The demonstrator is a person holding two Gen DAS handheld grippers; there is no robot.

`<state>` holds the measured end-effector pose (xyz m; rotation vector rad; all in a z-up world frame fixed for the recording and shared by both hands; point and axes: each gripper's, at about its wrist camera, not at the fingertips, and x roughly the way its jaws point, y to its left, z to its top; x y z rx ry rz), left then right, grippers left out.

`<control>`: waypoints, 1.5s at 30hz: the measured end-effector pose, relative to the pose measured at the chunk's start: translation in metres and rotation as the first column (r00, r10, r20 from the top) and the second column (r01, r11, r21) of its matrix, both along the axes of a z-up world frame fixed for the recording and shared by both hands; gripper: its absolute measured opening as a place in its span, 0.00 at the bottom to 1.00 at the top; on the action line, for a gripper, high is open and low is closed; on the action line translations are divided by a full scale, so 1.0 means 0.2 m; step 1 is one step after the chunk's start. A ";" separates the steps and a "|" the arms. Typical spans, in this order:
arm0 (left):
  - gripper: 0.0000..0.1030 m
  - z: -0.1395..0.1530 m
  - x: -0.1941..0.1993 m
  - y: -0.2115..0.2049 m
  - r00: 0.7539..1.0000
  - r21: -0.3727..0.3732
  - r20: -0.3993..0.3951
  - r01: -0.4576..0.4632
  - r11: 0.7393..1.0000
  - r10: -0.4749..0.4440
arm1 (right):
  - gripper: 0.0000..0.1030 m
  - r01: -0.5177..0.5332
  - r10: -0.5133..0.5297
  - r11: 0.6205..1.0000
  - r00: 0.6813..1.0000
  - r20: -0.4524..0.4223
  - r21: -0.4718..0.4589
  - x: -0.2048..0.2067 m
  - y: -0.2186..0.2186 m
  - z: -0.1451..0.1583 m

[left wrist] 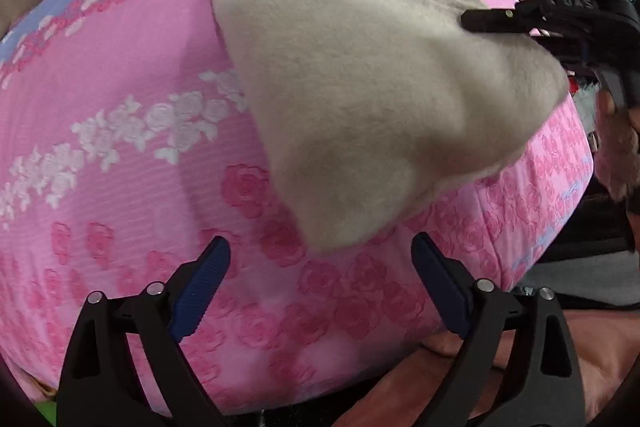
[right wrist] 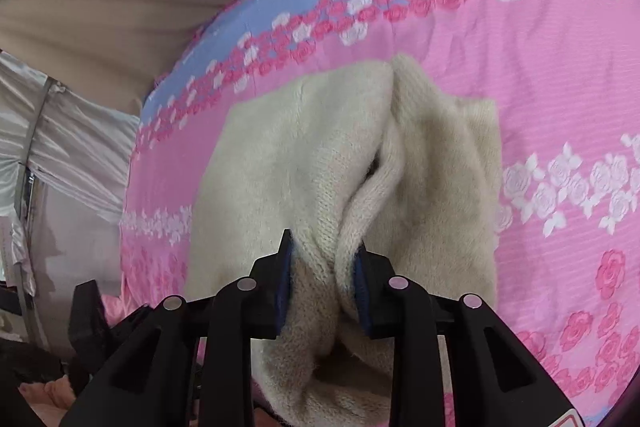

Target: Fold small clothes

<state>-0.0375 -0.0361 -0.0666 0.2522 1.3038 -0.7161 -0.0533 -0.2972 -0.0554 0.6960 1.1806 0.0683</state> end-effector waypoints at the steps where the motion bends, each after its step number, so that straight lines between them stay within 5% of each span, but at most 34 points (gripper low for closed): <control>1: 0.58 -0.03 0.01 -0.02 1.000 -0.025 -0.007 -0.008 1.000 0.007 | 0.39 0.008 -0.008 1.000 1.000 -0.018 0.005 -0.01 0.01 -0.03; 2: 0.39 -0.06 0.02 -0.03 0.999 -0.037 -0.022 -0.025 0.999 0.025 | 0.47 0.017 -0.016 1.000 0.999 -0.039 0.009 -0.02 0.02 -0.07; 3: 0.34 -0.08 0.04 -0.03 0.998 -0.040 -0.038 -0.061 0.997 0.059 | 0.47 0.016 -0.015 1.000 0.998 -0.055 0.022 -0.03 0.02 -0.11; 4: 0.29 -0.11 0.07 0.00 0.992 -0.069 -0.067 -0.115 0.991 0.110 | 0.44 0.002 0.000 0.999 0.998 -0.064 0.037 -0.03 0.04 -0.15; 5: 0.25 -0.12 0.09 0.03 0.986 -0.098 -0.088 -0.147 0.984 0.138 | 0.28 -0.011 0.014 0.999 0.998 -0.061 0.042 -0.02 0.06 -0.16; 7: 0.20 -0.08 0.10 0.12 0.978 -0.158 -0.112 -0.195 0.968 0.178 | 0.22 -0.035 0.035 0.998 0.999 -0.013 0.048 0.00 0.10 -0.09; 12: 0.12 0.13 0.07 0.23 0.977 -0.237 -0.079 -0.211 0.948 0.197 | 0.18 -0.012 0.016 1.000 0.975 0.222 -0.020 -0.09 0.05 0.39; 15: 0.09 0.12 0.01 0.13 0.993 -0.184 -0.042 -0.120 0.976 0.114 | 0.18 0.018 0.014 0.981 0.987 0.162 -0.195 -0.20 -0.06 0.34; 17: 0.11 0.09 -0.01 0.07 0.996 -0.156 -0.038 -0.085 0.984 0.080 | 0.19 0.015 -0.018 0.979 1.000 -0.017 -0.203 -0.24 -0.14 0.00; 19: 0.13 0.08 -0.02 0.04 0.998 -0.152 -0.050 -0.057 0.987 0.050 | 0.21 0.073 -0.078 0.987 0.996 -0.032 -0.140 -0.31 -0.20 -0.16; 21: 0.15 0.10 -0.02 0.05 0.999 -0.137 -0.043 -0.037 0.990 0.031 | 0.26 0.144 -0.143 0.987 0.990 0.013 -0.074 -0.35 -0.24 -0.11; 24: 0.26 0.15 0.01 0.10 0.996 -0.187 -0.085 -0.053 0.981 0.037 | 0.34 0.158 -0.154 0.983 0.987 0.046 -0.095 -0.35 -0.26 -0.01; 27: 0.47 0.28 0.08 0.16 0.990 -0.307 -0.121 -0.112 0.945 0.077 | 0.55 0.176 -0.172 0.980 0.984 0.050 -0.088 -0.37 -0.31 0.01; 28: 0.63 0.33 0.11 0.18 0.984 -0.337 -0.116 -0.164 0.927 0.132 | 0.55 0.198 -0.195 0.978 0.979 0.052 -0.067 -0.38 -0.34 0.00; 29: 0.79 0.36 0.15 0.19 0.975 -0.354 -0.111 -0.220 0.909 0.193 | 0.55 0.219 -0.217 0.975 0.975 0.051 -0.031 -0.41 -0.35 -0.02; 31: 0.85 0.35 0.24 0.15 0.945 -0.361 -0.105 -0.326 0.874 0.309 | 0.56 0.272 -0.274 0.961 0.961 0.033 0.057 -0.43 -0.39 -0.06; 36: 0.84 0.15 0.39 -0.06 0.925 -0.275 -0.185 -0.373 0.886 0.331 | 0.67 0.262 -0.262 0.959 0.965 -0.013 0.108 -0.33 -0.34 -0.16; 39: 0.85 -0.01 0.41 -0.12 0.892 -0.206 -0.273 -0.420 0.884 0.360 | 0.72 0.225 -0.222 0.968 0.974 -0.043 0.111 -0.23 -0.29 -0.25; 41: 0.85 -0.15 0.42 -0.13 0.828 -0.176 -0.390 -0.496 0.850 0.402 | 0.71 0.228 -0.224 0.960 0.974 -0.044 0.165 -0.20 -0.27 -0.30; 43: 0.82 -0.26 0.42 -0.09 0.734 -0.177 -0.528 -0.587 0.790 0.427 | 0.72 0.244 -0.241 0.950 0.970 -0.041 0.193 -0.20 -0.26 -0.32; 45: 0.76 -0.27 0.43 -0.07 0.713 -0.191 -0.556 -0.610 0.769 0.427 | 0.67 0.239 -0.236 0.950 0.971 -0.039 0.202 -0.19 -0.26 -0.31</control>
